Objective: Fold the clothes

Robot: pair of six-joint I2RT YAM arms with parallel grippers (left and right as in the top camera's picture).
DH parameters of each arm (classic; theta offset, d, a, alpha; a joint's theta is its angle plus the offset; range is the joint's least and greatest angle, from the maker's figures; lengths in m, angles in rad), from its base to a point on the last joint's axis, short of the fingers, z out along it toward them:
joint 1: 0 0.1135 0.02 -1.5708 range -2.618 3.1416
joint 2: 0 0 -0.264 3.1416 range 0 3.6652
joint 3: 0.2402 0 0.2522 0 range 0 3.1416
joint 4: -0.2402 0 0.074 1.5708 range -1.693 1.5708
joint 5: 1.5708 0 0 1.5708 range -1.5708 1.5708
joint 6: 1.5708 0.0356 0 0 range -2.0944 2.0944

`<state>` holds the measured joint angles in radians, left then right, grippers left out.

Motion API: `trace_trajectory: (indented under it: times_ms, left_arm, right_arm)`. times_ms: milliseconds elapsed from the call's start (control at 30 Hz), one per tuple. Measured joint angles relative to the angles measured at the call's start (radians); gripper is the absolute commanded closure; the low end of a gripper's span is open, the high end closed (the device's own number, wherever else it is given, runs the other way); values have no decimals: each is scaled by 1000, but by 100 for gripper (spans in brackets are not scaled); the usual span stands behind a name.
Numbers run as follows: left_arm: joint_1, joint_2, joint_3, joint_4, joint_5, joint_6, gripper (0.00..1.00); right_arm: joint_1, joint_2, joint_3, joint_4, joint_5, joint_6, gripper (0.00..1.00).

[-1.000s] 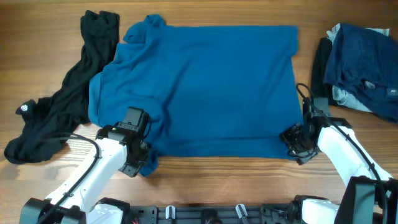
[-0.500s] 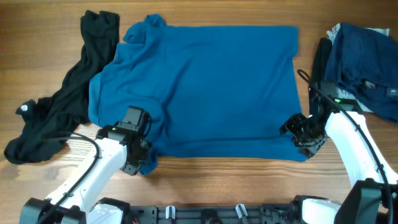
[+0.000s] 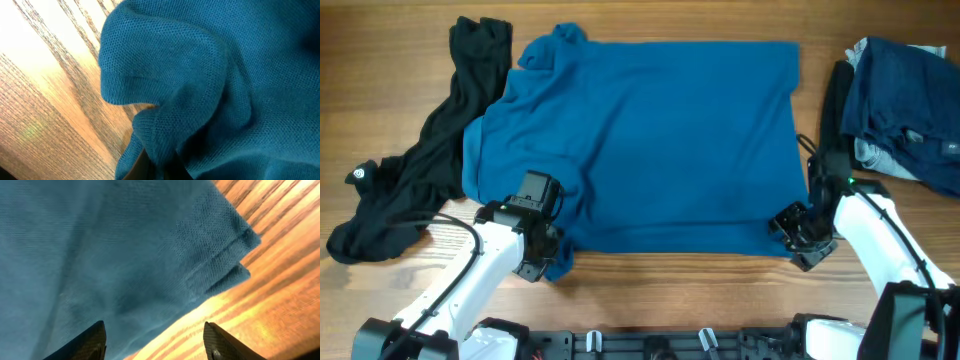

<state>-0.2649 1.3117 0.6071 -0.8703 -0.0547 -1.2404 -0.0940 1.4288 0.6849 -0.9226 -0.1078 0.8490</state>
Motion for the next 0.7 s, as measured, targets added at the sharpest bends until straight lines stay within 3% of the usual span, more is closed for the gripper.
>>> trace_trajectory:
  times_ms: [67, 167, 267, 700]
  left_arm:
    - [0, 0, 0, 0, 0, 0, 96]
    - [0, 0, 0, 0, 0, 0, 96]
    - [0, 0, 0, 0, 0, 0, 96]
    - [0, 0, 0, -4, 0, 13, 96]
  right_arm:
    - [0, 0, -37, 32, 0, 7, 41]
    - [0, -1, -75, 79, -5, 21, 54]
    - [0, -15, -89, 120, -17, 30, 96]
    - [1, -21, -93, 243, -30, 19, 96]
